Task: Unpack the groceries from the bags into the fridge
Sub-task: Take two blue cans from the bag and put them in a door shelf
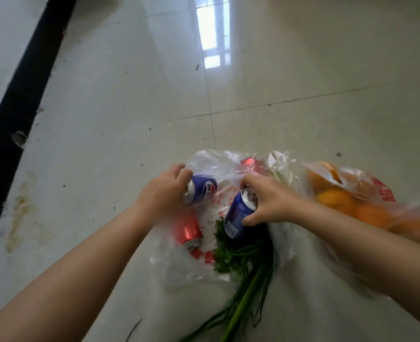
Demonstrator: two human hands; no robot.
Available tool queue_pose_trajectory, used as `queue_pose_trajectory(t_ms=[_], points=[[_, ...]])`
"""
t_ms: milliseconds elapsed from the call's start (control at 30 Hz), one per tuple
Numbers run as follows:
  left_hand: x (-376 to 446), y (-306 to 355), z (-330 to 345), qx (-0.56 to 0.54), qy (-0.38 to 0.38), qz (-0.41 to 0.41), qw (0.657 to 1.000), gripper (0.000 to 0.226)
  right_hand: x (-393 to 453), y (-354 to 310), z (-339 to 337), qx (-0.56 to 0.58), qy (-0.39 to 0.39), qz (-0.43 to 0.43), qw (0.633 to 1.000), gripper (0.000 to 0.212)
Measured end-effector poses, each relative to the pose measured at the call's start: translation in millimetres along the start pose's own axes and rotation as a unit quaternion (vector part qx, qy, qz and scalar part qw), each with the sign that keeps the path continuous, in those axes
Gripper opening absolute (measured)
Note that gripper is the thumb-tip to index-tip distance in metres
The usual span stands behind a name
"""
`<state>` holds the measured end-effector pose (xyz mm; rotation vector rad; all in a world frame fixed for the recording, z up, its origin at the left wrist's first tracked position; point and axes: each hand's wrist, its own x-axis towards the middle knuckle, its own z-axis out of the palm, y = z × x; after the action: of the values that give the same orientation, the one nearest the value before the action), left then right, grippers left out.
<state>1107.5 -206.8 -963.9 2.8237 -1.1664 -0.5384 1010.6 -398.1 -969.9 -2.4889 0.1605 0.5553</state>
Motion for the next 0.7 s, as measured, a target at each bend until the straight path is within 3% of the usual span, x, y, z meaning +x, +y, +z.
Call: queue_pose_trajectory(t_ms=[133, 300, 400, 533, 700], points=[[-21.9, 1.5, 4.0, -0.037, -0.015, -0.011, 0.999, 0.068, 1.7, -6.4, -0.8, -0.014, 0.081, -0.024, 0.996, 0.061], [-15.9, -0.5, 7.9, -0.041, -0.083, -0.083, 0.992, 0.068, 7.6, -16.1, 1.6, -0.034, 0.105, -0.023, 0.994, 0.061], [-9.7, 7.7, 4.5, 0.114, -0.094, -0.049, 0.988, 0.069, 13.9, -19.6, 0.3, -0.045, 0.100, -0.012, 0.994, 0.061], [-2.0, 26.7, 9.2, 0.297, -0.124, 0.106, 0.941, 0.054, 20.6, -18.6, 1.4, -0.067, 0.064, 0.005, 0.996, 0.062], [5.7, 37.7, 28.1, 0.384, -0.148, 0.109, 0.905, 0.045, 23.6, -14.7, 1.7, -0.098, 0.030, 0.013, 0.995, 0.070]])
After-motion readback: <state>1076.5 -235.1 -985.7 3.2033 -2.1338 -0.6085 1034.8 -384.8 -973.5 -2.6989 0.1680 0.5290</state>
